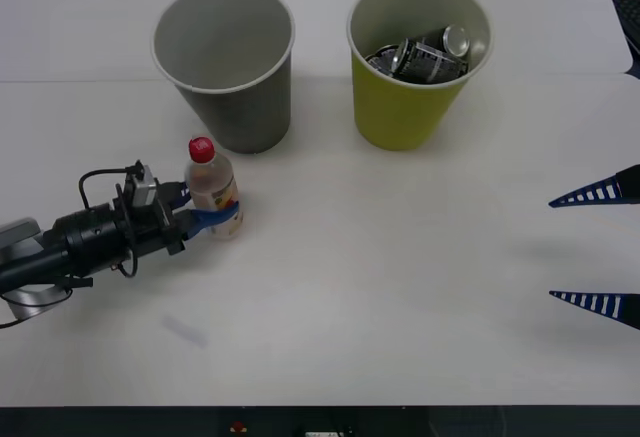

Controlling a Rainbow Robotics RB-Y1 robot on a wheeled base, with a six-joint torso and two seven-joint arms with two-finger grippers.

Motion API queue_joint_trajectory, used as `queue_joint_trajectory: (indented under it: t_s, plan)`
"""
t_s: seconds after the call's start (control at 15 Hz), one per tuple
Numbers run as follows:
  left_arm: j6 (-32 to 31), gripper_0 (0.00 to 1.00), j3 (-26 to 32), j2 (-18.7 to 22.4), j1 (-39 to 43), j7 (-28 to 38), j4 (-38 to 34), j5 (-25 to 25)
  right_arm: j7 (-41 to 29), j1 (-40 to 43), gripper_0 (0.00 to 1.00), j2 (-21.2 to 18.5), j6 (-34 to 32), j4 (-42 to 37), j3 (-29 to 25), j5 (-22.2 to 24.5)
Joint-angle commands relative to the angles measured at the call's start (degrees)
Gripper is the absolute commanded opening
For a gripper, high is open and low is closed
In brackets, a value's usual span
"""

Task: Put the can into the green bin and the plastic bottle into the gray bin

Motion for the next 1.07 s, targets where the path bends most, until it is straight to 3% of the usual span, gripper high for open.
queue_joint_trajectory:
  t_s: [0.07,0.33,0.53,0.67,0.93,1.07]
  plan:
    - [-1.31,0.00,4.54,1.78,1.14,4.39,-0.66,-6.72,0.00,0.00,1.00,0.00,0.00,0.00,0.00,0.00]
    - [-5.26,0.00,16.84,4.85,5.71,15.56,-5.23,-21.23,0.00,0.00,1.00,0.00,0.00,0.00,0.00,0.00]
    - [-5.44,0.00,27.92,7.75,11.87,24.17,-14.10,-31.95,0.00,0.00,1.00,0.00,0.00,0.00,0.00,0.00]
    - [-5.44,0.00,35.74,8.72,15.73,32.26,-20.61,-39.42,0.00,0.00,1.00,0.00,0.00,0.00,0.00,0.00]
    - [-5.96,0.00,46.37,8.90,19.42,46.49,-29.48,-51.11,0.00,0.00,1.00,0.00,0.00,0.00,0.00,0.00]
    - [-6.67,0.00,51.73,8.90,20.66,56.78,-34.93,-57.70,0.00,0.00,1.00,0.00,0.00,0.00,0.00,0.00]
